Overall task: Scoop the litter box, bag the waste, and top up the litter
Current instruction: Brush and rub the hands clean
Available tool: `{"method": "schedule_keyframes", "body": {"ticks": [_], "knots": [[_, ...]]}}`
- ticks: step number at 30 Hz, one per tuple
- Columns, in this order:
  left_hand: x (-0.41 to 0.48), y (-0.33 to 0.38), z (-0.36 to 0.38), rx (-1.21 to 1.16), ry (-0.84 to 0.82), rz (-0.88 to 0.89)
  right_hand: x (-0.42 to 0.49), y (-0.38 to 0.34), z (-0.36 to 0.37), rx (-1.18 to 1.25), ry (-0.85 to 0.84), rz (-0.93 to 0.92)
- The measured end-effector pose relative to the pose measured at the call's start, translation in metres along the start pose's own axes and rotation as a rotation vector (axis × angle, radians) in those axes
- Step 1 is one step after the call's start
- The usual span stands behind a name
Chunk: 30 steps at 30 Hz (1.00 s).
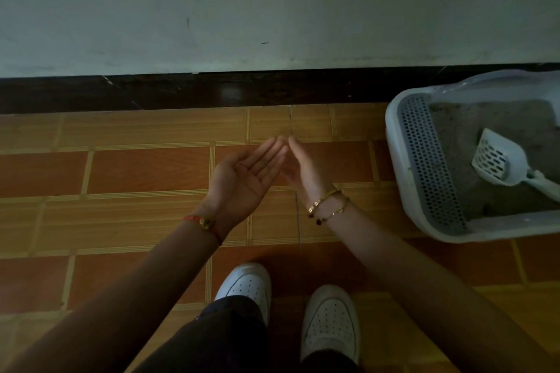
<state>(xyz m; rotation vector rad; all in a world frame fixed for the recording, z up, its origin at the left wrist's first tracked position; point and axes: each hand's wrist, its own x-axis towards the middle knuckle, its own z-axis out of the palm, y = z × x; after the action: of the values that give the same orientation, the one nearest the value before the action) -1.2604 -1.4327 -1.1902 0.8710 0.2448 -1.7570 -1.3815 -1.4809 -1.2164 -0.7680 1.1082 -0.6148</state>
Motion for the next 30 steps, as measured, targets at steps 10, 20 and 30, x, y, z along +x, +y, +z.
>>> {"method": "schedule_keyframes", "body": {"ticks": [10,20,30], "knots": [[0.007,0.002,0.01,0.028,0.02,0.015,-0.004,-0.008,0.007,0.476,-0.153,0.275],[-0.015,0.045,0.075,0.117,-0.088,-0.038,-0.018,-0.081,0.018,0.56,-0.172,0.232],[-0.157,0.099,0.215,0.063,-0.092,-0.029,-0.129,-0.239,0.073,0.576,-0.209,0.233]]}}
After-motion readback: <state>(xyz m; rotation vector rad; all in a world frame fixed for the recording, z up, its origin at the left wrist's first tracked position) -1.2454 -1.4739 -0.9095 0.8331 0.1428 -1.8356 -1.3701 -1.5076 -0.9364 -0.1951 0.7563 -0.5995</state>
